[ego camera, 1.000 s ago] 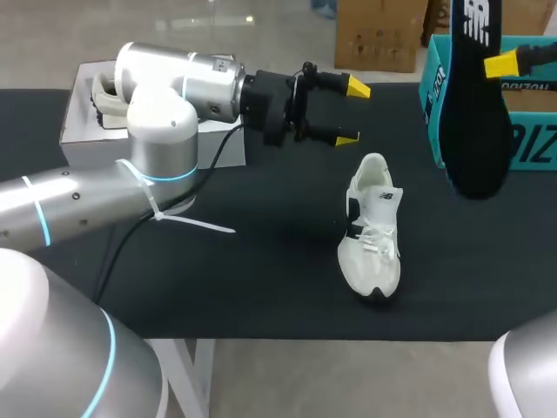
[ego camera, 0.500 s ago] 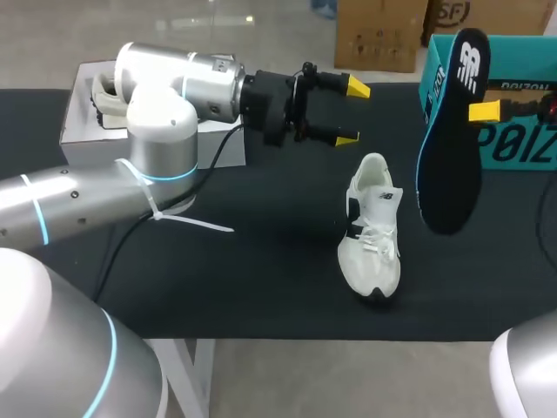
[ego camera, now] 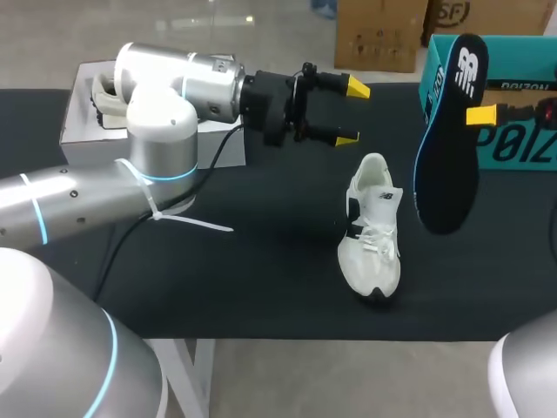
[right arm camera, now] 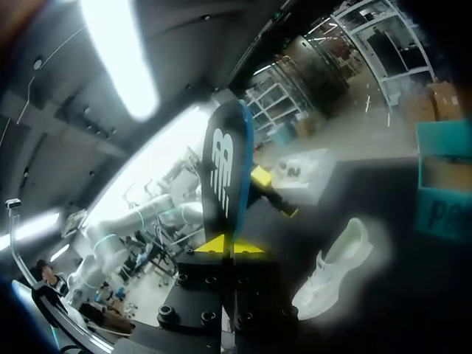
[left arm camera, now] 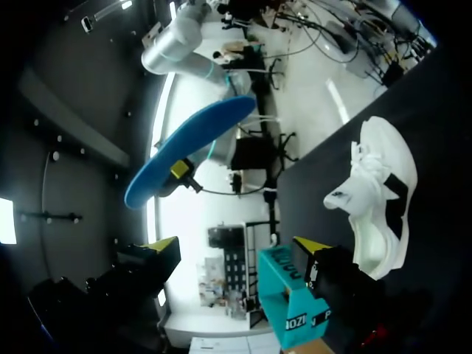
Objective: Take the shoe out of the shoebox, open the shoe tongue, remove and reinsert the insole, then place the shoe into the shoebox
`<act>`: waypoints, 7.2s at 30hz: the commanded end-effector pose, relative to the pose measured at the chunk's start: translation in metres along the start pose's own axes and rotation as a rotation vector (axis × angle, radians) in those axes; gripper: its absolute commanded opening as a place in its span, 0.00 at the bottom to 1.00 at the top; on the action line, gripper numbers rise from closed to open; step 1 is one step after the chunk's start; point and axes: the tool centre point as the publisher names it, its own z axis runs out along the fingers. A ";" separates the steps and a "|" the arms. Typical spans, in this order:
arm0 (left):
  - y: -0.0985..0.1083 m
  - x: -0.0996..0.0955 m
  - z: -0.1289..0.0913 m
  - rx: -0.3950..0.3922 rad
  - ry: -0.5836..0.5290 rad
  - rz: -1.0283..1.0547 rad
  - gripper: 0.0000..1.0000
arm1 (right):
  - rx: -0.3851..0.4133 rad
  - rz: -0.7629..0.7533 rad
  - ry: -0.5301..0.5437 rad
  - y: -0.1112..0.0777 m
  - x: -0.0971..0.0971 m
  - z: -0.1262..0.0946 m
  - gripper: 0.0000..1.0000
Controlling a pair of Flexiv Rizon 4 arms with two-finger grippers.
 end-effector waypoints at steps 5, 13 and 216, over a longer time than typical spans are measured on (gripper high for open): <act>0.001 0.001 0.001 0.000 -0.001 0.002 1.00 | 0.005 0.001 0.001 0.003 -0.002 0.001 0.00; 0.001 0.001 0.001 0.000 -0.001 0.002 1.00 | -0.077 0.082 0.144 0.014 -0.035 0.003 0.00; 0.023 -0.001 0.015 -0.154 -0.490 -0.910 0.00 | 0.328 -0.320 -0.450 0.018 0.026 -0.010 1.00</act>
